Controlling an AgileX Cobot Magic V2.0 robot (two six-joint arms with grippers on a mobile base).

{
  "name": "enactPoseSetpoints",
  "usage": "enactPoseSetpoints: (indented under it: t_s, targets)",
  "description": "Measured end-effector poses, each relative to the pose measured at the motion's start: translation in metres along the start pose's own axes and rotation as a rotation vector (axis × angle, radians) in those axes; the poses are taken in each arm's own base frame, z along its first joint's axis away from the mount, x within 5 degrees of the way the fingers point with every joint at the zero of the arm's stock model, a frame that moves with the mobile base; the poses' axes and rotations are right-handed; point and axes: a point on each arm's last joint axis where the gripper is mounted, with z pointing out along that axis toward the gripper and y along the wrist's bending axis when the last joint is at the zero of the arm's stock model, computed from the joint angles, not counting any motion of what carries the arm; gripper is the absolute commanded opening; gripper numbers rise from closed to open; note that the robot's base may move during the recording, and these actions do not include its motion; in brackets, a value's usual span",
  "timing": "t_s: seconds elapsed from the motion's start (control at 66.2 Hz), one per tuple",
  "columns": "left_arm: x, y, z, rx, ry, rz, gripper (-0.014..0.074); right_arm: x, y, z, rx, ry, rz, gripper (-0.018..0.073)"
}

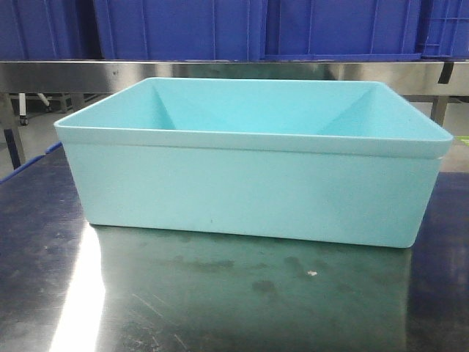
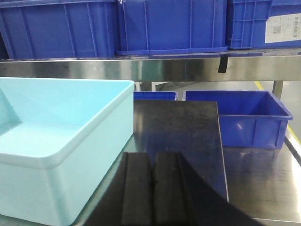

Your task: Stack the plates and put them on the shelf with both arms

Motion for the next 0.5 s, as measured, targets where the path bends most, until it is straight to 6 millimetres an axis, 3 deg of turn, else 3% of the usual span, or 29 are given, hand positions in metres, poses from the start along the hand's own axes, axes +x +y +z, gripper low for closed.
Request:
enactPoseSetpoints:
  t_s: [0.499]
  targets:
    - [0.0000, 0.0000, 0.0000, 0.000, 0.000, 0.000, 0.0085, 0.0000, 0.0000, 0.0000, 0.000, 0.000, 0.000, 0.0056]
